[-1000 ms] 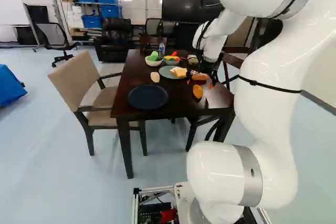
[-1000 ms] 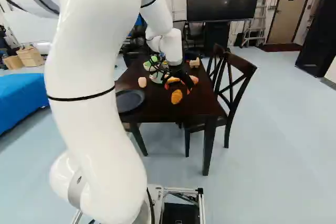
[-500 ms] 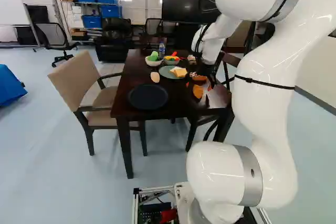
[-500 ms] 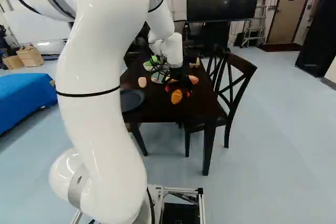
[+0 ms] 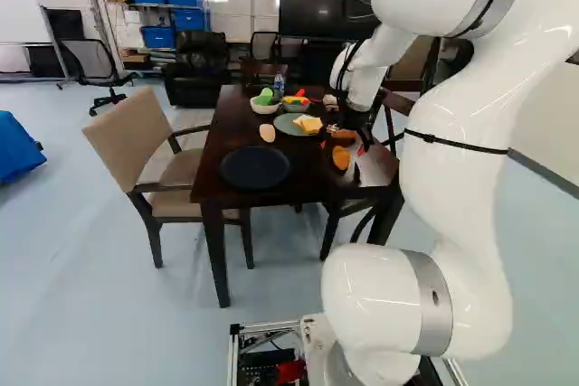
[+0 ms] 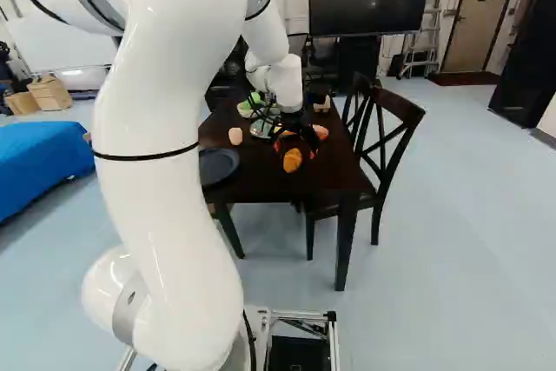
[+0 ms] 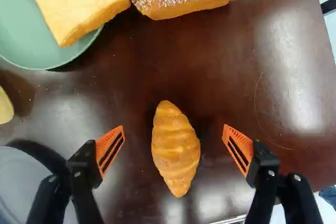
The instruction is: Move the croissant to the empty plate
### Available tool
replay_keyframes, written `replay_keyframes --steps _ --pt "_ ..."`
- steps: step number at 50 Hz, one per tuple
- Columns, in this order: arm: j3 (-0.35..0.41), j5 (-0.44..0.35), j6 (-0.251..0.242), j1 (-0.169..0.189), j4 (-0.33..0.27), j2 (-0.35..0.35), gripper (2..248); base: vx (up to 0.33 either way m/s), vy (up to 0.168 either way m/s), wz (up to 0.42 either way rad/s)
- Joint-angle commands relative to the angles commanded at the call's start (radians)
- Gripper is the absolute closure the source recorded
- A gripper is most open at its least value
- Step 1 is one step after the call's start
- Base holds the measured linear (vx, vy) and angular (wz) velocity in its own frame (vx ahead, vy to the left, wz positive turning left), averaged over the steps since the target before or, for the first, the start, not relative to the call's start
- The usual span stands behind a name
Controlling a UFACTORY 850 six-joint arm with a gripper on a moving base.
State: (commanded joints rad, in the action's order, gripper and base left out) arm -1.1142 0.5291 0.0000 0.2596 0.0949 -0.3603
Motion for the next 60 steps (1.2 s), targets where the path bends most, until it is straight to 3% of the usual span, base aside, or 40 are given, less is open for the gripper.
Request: replay_keyframes --steps 16,17,27,28,32,33,37,38,60 --pt "0.000 0.002 0.000 0.000 0.000 0.000 4 0.000 0.000 0.000" --pt "0.000 0.002 0.000 0.000 0.000 0.000 16 0.000 0.000 0.000" --pt "0.000 0.002 0.000 0.000 0.000 0.000 28 0.000 0.000 0.000" --pt "0.000 0.002 0.000 0.000 0.000 0.000 41 0.000 0.000 0.000" --pt "0.000 0.002 0.000 0.000 0.000 0.000 41 0.000 0.000 0.000" --pt "0.000 0.002 0.000 0.000 0.000 0.000 53 0.000 0.000 0.000" --pt "0.000 0.002 0.000 0.000 0.000 0.000 53 0.000 0.000 0.000" --pt "0.000 0.002 0.000 0.000 0.000 0.000 65 0.000 0.000 0.000" --pt "0.000 0.021 0.000 0.000 -0.004 0.000 68 0.000 0.000 0.000"
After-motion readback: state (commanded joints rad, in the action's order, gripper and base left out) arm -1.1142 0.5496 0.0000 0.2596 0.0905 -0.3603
